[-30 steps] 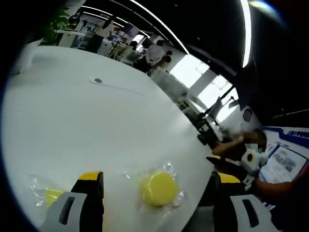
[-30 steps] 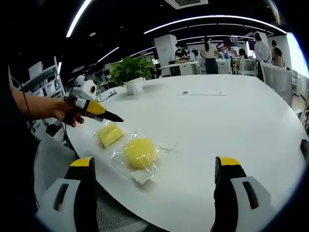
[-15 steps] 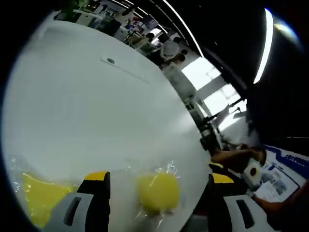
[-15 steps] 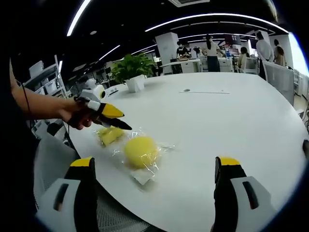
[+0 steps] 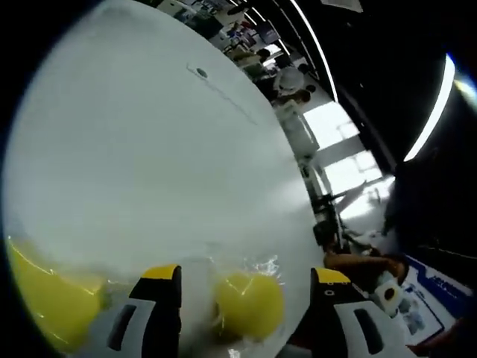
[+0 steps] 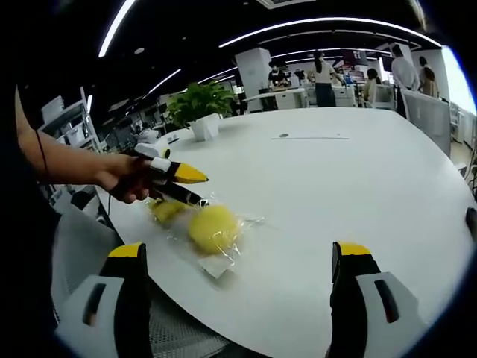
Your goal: Compare the silicone blocks by pressing each to a similar depth, holding the contact briefly, and releasing to observe deformation and rebound differences across the visible hardness samples.
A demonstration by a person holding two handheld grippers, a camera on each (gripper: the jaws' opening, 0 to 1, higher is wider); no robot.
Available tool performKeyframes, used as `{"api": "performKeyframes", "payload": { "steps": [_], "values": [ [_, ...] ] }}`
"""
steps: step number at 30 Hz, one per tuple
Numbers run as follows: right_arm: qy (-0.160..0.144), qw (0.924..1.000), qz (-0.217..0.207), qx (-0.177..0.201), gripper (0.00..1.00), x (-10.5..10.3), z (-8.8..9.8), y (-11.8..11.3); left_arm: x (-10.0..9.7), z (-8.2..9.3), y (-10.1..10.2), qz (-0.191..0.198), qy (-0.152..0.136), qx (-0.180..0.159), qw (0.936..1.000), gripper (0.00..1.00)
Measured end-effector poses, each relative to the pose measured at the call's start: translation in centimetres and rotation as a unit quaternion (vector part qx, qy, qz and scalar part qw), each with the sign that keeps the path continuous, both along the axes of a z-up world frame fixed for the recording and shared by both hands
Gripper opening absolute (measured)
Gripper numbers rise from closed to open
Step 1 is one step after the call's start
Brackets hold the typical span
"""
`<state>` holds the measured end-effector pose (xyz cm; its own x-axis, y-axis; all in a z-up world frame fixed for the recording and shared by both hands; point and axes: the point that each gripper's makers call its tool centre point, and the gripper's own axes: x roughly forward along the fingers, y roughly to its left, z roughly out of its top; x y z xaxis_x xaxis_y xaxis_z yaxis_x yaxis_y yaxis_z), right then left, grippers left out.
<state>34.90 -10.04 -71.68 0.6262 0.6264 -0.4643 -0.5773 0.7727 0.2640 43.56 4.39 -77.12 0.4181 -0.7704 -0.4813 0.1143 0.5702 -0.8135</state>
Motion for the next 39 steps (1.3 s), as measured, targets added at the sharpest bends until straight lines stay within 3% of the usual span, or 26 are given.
{"api": "performKeyframes", "payload": {
  "steps": [7,13,16,24,27,31,34,39],
  "values": [
    [0.002,1.0000,0.002,-0.002,0.96,-0.1,-0.2,0.1,0.1,-0.7,0.1,0.005,0.020,0.007,0.9998,0.52],
    [0.005,1.0000,-0.005,0.002,0.96,-0.2,-0.2,-0.2,0.3,-2.1,0.2,0.016,0.042,0.025,0.9986,0.32],
    [0.005,1.0000,-0.008,0.003,0.96,-0.4,-0.1,-0.3,0.2,-2.3,-0.3,0.005,0.029,0.035,0.9990,0.28],
    [0.013,0.9998,-0.015,0.004,0.96,-0.7,-0.6,-0.7,-0.3,-3.0,-0.8,0.000,0.058,0.037,0.9976,0.17],
    [0.015,0.9998,-0.015,0.002,0.96,-0.8,-0.8,-0.7,0.3,-2.9,-0.5,-0.012,0.011,0.063,0.9979,0.14],
    [0.018,0.9995,-0.023,0.010,0.96,-0.7,-0.7,-0.8,0.6,-3.1,-0.7,0.006,0.038,0.041,0.9984,0.06],
    [0.020,0.9996,-0.020,0.006,0.96,-0.7,-0.7,-0.7,0.6,-3.1,-0.8,-0.013,0.008,0.054,0.9984,0.05],
    [0.015,0.9997,-0.018,0.006,0.96,-0.4,-0.3,-0.6,0.7,-3.0,-1.0,-0.028,-0.006,0.052,0.9982,0.00]
  ]
}}
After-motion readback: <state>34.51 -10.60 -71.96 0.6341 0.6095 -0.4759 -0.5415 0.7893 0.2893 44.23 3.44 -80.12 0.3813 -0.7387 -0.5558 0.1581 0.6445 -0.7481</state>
